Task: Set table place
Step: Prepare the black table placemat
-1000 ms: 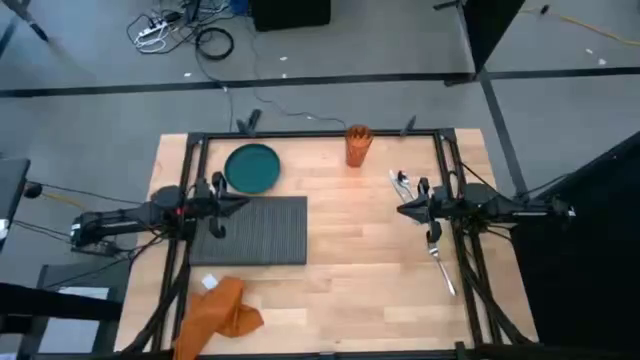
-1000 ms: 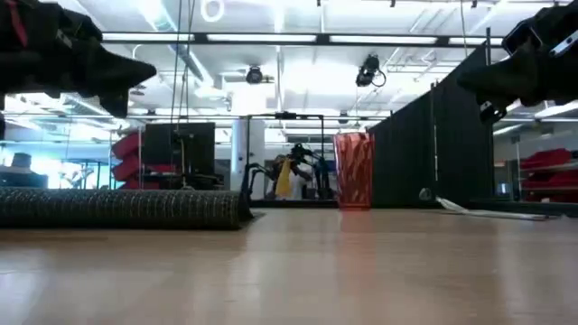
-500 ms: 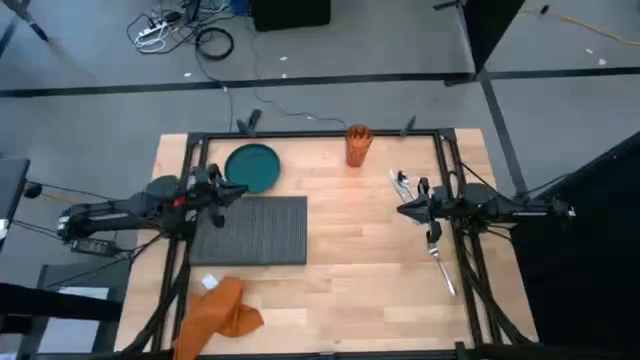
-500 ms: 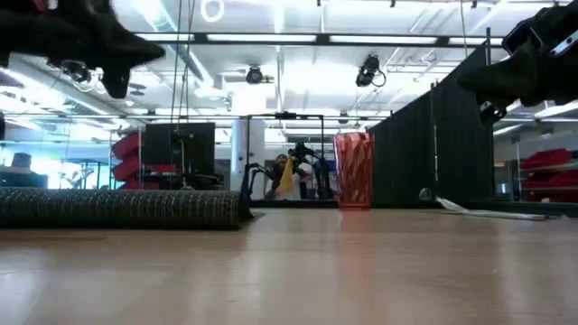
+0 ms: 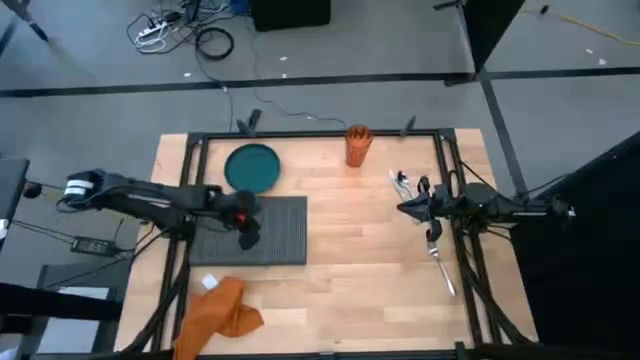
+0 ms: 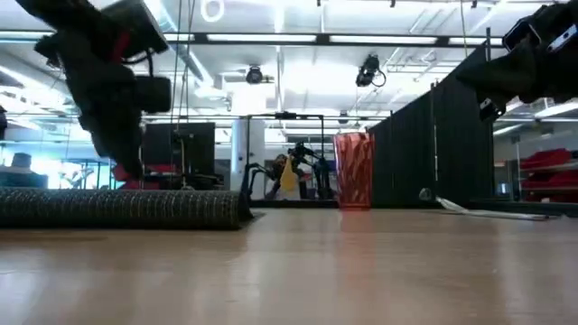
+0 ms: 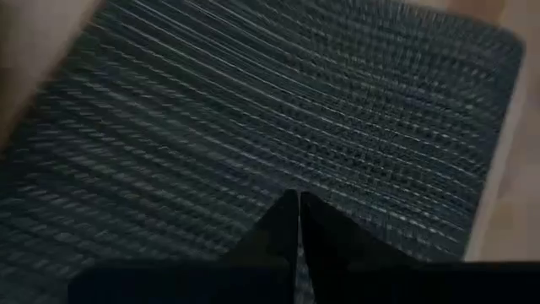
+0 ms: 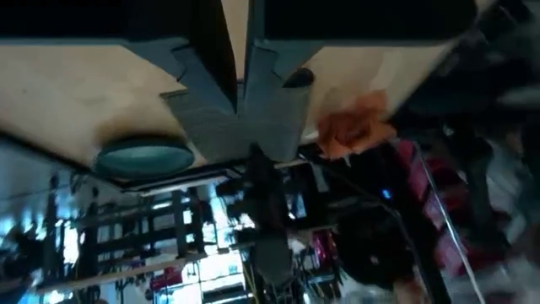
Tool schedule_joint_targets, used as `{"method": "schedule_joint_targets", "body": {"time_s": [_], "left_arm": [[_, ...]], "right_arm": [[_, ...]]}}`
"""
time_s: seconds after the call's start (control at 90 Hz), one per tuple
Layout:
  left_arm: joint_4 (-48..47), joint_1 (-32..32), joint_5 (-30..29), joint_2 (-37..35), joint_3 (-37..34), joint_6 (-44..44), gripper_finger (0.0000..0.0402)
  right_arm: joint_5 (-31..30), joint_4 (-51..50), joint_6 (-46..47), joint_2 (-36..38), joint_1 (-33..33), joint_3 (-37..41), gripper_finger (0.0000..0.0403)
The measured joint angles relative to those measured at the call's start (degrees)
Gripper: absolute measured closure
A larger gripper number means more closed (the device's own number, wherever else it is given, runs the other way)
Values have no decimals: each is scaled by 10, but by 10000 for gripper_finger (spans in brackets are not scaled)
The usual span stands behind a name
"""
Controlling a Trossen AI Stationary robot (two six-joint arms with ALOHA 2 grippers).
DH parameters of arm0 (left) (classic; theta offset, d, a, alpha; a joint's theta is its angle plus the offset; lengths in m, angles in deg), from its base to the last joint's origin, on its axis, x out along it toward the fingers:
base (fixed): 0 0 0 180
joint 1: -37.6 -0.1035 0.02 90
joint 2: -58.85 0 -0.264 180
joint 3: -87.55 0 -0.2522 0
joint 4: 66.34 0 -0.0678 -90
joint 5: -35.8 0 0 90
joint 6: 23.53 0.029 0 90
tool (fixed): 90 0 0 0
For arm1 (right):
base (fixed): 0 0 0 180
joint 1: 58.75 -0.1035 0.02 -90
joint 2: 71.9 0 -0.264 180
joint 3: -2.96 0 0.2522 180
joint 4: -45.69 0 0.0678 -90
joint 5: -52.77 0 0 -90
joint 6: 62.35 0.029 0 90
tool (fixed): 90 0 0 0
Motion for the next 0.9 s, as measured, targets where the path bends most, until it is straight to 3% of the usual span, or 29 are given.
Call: {"method": "schedule_joint_targets", "body": {"time_s": [0.267, 0.478, 0.756, 0.9], "left_arm": [[178, 34, 1, 156, 0, 0, 402], [338, 50, 19, 271, 34, 7, 402], [340, 86, 63, 437, 210, 79, 402], [288, 102, 76, 478, 296, 113, 402]], "right_arm": [[-27, 23, 8, -33, 1, 0, 401], [-18, 49, -48, -154, 1, -20, 402], [3, 71, -112, -403, -4, -92, 403], [-12, 70, -132, -517, -5, -139, 403]]}}
